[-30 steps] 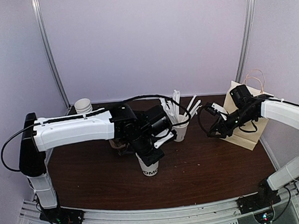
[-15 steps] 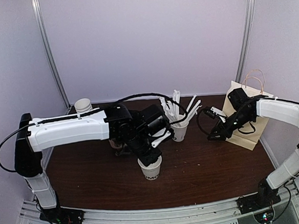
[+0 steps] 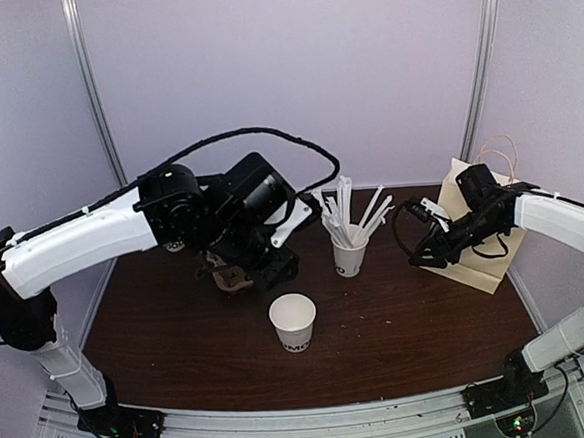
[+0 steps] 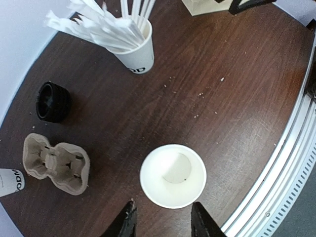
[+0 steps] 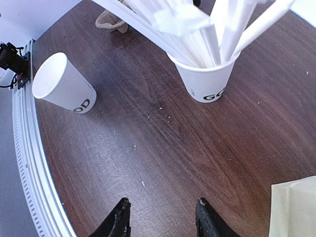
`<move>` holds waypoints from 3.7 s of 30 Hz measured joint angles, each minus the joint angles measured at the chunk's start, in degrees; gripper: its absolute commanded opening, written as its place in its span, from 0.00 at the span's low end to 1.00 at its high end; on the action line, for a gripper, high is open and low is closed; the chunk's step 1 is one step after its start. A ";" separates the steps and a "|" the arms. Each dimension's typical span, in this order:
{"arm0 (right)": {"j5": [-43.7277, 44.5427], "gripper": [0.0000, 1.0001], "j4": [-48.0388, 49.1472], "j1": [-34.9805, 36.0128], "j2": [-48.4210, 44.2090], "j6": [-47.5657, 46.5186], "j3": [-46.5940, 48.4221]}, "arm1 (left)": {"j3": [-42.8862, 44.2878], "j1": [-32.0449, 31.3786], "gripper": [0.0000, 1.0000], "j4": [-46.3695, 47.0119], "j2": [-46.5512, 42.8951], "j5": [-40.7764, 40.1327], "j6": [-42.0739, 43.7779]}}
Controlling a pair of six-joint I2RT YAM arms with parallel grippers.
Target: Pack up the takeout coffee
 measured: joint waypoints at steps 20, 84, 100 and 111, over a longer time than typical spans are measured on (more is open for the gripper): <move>0.68 0.47 2.10 -0.50 -6.54 0.55 -0.46 | 29.44 32.87 0.49 1.01 26.84 14.12 8.15; 2.84 0.48 2.40 -0.59 -3.54 0.28 -1.01 | 40.22 35.28 0.23 8.96 49.79 24.20 6.73; 2.86 0.48 2.40 -0.59 -3.54 -0.35 -1.01 | 40.22 35.28 0.18 8.04 49.79 23.82 6.49; 2.97 0.48 2.40 -0.59 -3.54 -0.35 -1.01 | 40.22 35.28 0.10 7.91 49.79 23.30 6.27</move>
